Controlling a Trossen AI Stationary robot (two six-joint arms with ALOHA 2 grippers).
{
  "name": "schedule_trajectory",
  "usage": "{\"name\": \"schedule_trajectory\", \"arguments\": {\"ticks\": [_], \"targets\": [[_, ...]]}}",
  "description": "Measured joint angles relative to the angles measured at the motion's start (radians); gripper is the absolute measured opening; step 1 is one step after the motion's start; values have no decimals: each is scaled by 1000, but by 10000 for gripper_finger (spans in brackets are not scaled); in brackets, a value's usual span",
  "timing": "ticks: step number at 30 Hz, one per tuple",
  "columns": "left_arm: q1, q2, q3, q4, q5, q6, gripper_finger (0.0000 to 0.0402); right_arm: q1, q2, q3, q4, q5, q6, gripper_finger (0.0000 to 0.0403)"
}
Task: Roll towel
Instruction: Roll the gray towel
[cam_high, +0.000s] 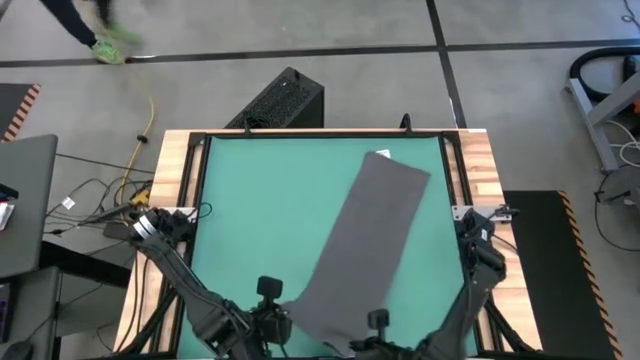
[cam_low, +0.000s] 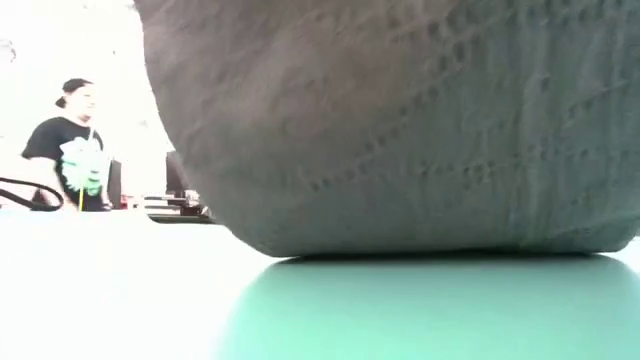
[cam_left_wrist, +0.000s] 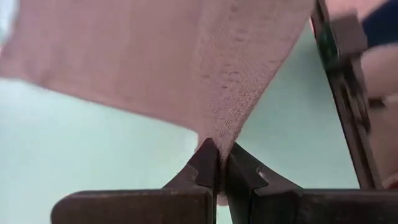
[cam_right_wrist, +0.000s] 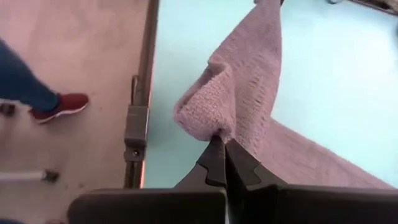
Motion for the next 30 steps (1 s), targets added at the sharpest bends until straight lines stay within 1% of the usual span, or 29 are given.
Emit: {"name": "schedule_trajectory", "arguments": {"ticks": [5, 8, 10, 13, 15, 18, 21, 24, 30], "targets": [[37, 0, 54, 2, -66, 112, 0, 53, -19, 0, -134, 123, 146, 7], [67, 0, 77, 23, -69, 146, 0, 67, -39, 0, -197, 137, 244, 7], [81, 0, 89, 26, -41, 160, 0, 76, -40, 0, -198, 138, 255, 7], [86, -1, 95, 17, -7, 165, 0, 86, -37, 0, -189, 132, 239, 7], [77, 0, 107, 2, 26, 162, 0, 89, -37, 0, -175, 130, 236, 7], [50, 0, 145, -10, 42, 134, 0, 99, -37, 0, -137, 130, 204, 7], [16, 0, 191, -17, 38, 115, 0, 104, -38, 0, -84, 138, 156, 7], [-18, -1, 239, -20, 2, 111, 0, 104, -38, 10, -22, 138, 108, 7], [-63, -1, 291, -38, -10, 63, 0, 104, -42, 42, 143, 138, -79, 7]]}}
